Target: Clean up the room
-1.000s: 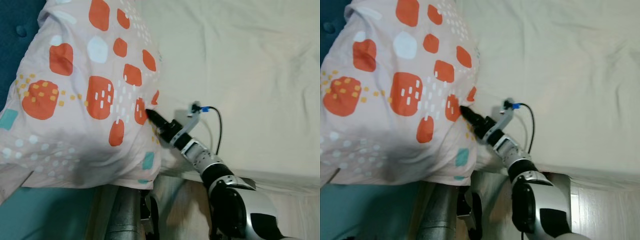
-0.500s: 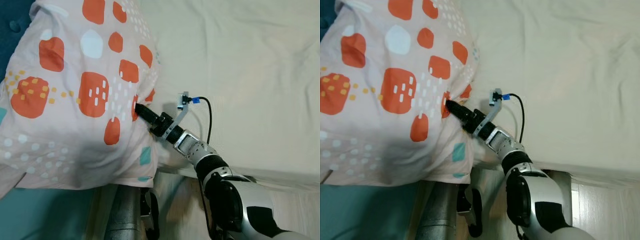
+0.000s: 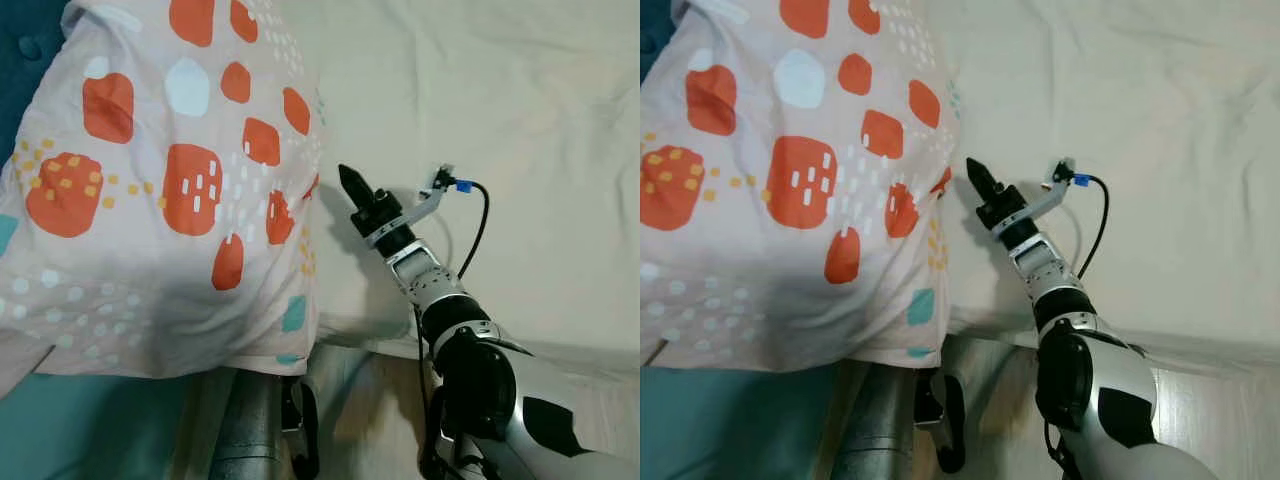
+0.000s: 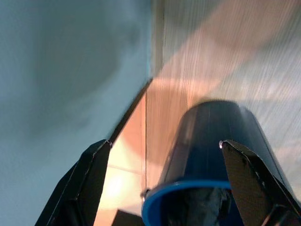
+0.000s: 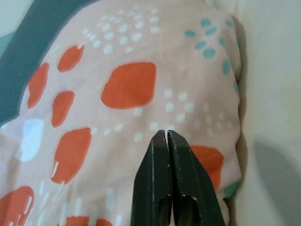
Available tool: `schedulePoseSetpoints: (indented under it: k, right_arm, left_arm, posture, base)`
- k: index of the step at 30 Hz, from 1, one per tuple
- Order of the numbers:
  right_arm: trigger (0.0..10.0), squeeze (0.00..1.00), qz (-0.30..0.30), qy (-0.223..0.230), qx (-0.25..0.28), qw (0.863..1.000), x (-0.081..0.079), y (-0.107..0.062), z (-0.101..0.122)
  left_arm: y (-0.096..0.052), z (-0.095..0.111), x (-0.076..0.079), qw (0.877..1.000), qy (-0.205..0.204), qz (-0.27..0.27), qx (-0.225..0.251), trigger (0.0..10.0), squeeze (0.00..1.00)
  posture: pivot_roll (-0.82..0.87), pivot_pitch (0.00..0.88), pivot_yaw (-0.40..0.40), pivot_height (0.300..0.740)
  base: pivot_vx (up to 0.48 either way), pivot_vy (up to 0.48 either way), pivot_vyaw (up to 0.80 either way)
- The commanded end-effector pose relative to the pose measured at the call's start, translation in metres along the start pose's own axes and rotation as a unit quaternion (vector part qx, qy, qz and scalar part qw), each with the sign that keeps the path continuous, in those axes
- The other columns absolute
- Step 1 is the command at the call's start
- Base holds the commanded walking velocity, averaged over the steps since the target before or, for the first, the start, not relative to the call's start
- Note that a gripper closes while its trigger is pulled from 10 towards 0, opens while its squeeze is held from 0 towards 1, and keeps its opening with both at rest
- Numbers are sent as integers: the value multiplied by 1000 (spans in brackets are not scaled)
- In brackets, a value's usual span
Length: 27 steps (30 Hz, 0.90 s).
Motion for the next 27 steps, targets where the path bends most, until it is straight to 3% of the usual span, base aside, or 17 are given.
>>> schedulePoseSetpoints:
  k: [1,2,4,5,6,7,11,12,14,17,22,27]
  right_arm:
    - [7294,0,-61,-23,-89,994,18,-14,-43]
    - [10000,0,-81,-42,-113,989,24,-18,-51]
    - [10000,0,-105,-42,-120,986,31,-23,-57]
    - [10000,78,-115,-37,-121,985,34,-27,-62]
    - [10000,737,-121,-28,-118,985,36,-29,-64]
    - [10000,1000,-106,-16,-116,987,32,-28,-68]
    - [10000,1000,-78,7,-108,991,23,-24,-70]
    - [10000,1000,-49,35,-97,994,14,-19,-72]
    - [10000,1000,-49,35,-97,994,14,-19,-72]
    - [10000,1000,-4,64,-108,992,-1,-17,-88]
    - [10000,1000,-6,97,-138,986,-7,-23,-119]
    - [10000,1000,18,120,-135,983,-16,-20,-122]
  left_arm:
    - [-7,-21,-7,999,-3,7,-36,10000,0]
    - [-6,-21,-6,999,-3,7,-35,10000,0]
    - [-6,-21,-5,999,-3,5,-34,10000,0]
    - [-6,-21,-4,999,-3,4,-34,10000,0]
    - [-6,-21,-3,999,-3,3,-35,10000,0]
    - [-7,-22,-2,999,-2,2,-35,10000,0]
    - [-8,-24,-1,999,-1,1,-37,10000,0]
    - [-9,-25,-1,999,0,1,-38,10000,0]
    - [-9,-25,-1,999,0,1,-38,10000,0]
    - [-10,-26,-2,999,1,2,-40,10000,0]
    - [-11,-27,-3,999,1,2,-42,10000,0]
    - [-13,-28,-2,999,3,0,-41,10000,0]
  posture:
    - [338,593,248,569]
    - [338,593,248,569]
    - [338,593,248,569]
    - [332,594,246,569]
    - [332,594,246,569]
    - [336,596,249,569]
    - [338,599,251,569]
    - [338,600,252,569]
    - [338,600,252,569]
    - [338,602,251,569]
    - [344,606,252,569]
    - [351,609,254,569]
  base:
    - [0,0,0]
    - [0,0,0]
    - [0,0,0]
    - [0,0,0]
    - [0,0,0]
    - [0,0,0]
    - [0,0,0]
    - [0,0,0]
    - [0,0,0]
    - [0,0,0]
    - [0,0,0]
    - [0,0,0]
Point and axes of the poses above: a point about 5 cm out from each wrist's last joint towards the gripper, its own y axis pointing out of the wrist towards the gripper, its own z axis along the axis of the wrist's last joint, x = y × z, the point moved 5 cm from there along y, pointing out of the wrist towards the gripper, and after that the axes turned 2 degrees about -y, right-handed, at the moved point
